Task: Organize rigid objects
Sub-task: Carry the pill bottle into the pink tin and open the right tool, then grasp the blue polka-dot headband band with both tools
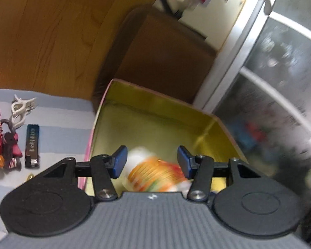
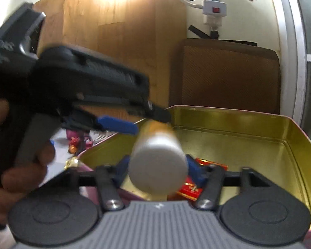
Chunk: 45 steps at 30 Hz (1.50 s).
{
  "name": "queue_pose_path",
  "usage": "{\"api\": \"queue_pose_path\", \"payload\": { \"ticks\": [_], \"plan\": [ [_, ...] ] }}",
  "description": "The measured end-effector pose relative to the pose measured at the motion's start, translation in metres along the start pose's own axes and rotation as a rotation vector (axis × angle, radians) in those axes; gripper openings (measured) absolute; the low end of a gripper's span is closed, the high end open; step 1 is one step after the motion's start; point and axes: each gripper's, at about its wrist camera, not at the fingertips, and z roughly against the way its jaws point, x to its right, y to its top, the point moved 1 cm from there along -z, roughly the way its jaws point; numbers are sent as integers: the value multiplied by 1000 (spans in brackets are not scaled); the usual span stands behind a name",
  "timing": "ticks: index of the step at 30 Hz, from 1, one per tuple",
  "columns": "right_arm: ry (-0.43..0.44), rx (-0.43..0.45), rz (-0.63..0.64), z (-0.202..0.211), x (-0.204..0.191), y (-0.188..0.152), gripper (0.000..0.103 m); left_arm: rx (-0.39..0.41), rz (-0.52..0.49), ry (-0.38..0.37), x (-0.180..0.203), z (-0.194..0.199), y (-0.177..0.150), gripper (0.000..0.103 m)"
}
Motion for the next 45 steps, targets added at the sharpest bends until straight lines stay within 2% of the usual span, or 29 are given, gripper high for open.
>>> {"api": "queue_pose_path", "payload": {
  "ticks": [4,7,11,13,15,18,19,22,24,25,29,31,32,33,36,39,44,45],
  "plan": [
    [-19,57,39,8,-1,-6,78,25,5,24,-7,9,-8,55],
    [-29,61,51,10,-4,-9,78,78,8,23,-9,31,-11,55],
    [-46,99,42,17,-4,-7,78,177,8,32,-19,84,-22,56],
    [-55,117,29,22,-2,-7,78,227,24,61,-30,111,-28,59],
    [-64,133,9,25,1,-6,78,261,38,135,-50,141,-41,59],
    [-82,153,-17,29,3,-4,78,295,63,306,-89,183,-63,59],
    [-92,162,-22,31,4,-3,78,299,91,381,-106,196,-70,59],
    [-108,187,-42,35,0,0,77,305,180,510,-145,222,-82,59],
    [-79,190,-58,39,-10,4,63,303,215,557,-163,232,-84,59],
    [-57,185,-53,40,-18,6,60,296,223,564,-168,234,-85,59],
    [115,119,34,36,-76,12,41,261,211,560,-170,222,-82,59],
    [189,61,106,26,-112,11,34,235,180,590,-169,215,-85,59],
    [220,24,142,19,-130,10,25,223,176,599,-170,212,-87,59],
    [245,-13,170,12,-145,9,20,212,184,603,-173,209,-88,59],
    [297,-117,204,-17,-178,7,20,182,181,630,-179,201,-97,59],
    [327,-233,146,-51,-193,9,22,159,126,661,-171,195,-98,59],
    [329,-357,110,-91,-216,-4,26,154,117,668,-170,196,-99,59],
    [301,-327,137,-94,-220,-8,26,153,115,669,-170,196,-100,59]
  ]
}}
